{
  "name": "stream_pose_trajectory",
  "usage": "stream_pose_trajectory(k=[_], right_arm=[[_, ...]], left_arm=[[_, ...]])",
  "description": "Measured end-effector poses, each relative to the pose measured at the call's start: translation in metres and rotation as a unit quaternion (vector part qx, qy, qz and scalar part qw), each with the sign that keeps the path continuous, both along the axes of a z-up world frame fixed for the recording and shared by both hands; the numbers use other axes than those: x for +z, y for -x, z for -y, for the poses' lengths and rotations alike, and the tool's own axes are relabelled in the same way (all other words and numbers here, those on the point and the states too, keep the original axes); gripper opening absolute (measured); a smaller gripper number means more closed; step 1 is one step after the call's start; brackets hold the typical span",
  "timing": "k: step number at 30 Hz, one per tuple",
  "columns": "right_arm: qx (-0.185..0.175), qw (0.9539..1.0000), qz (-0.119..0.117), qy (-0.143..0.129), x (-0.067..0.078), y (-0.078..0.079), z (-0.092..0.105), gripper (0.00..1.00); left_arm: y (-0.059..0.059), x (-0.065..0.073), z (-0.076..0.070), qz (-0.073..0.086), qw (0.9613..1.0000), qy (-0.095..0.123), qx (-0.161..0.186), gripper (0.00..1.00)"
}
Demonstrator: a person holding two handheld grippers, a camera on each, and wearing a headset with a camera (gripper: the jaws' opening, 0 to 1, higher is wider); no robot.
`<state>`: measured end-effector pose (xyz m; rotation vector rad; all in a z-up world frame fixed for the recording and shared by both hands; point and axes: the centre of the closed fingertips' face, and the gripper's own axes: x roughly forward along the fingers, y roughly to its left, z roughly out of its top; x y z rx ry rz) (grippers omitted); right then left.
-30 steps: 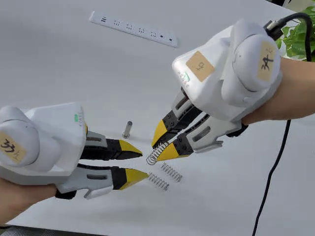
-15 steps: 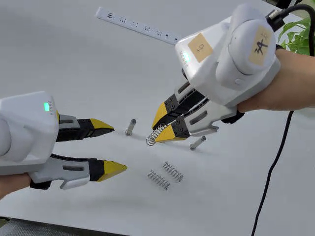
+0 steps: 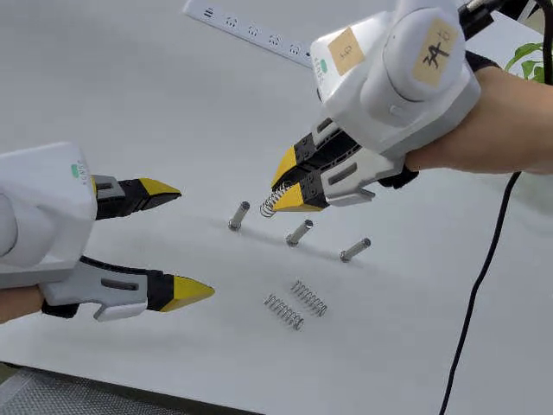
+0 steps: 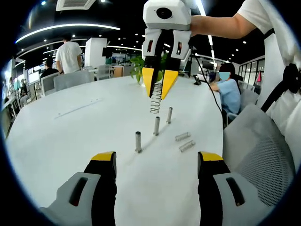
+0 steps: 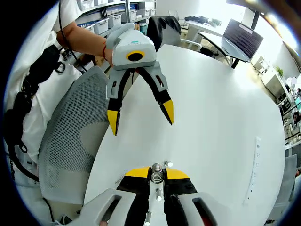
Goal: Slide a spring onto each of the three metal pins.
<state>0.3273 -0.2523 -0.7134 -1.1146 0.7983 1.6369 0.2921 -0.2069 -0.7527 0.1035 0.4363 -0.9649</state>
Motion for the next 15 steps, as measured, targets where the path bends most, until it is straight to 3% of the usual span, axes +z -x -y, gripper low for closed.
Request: stream_pose_trajectory(k=[8, 15], right_arm=[[-0.016, 0.9998, 0.007, 0.004, -0.012, -0.017, -0.005, 0.06], [-0.024, 0.9997, 0.007, 0.007, -0.022, -0.025, -0.008, 0.06]], left_arm=[[-0.005, -0.004, -0.003, 0.000, 1.0000, 0.001, 0.009, 0.82], [-0.006, -0.008, -0.001, -0.004, 1.0000, 0.003, 0.009, 0.85]])
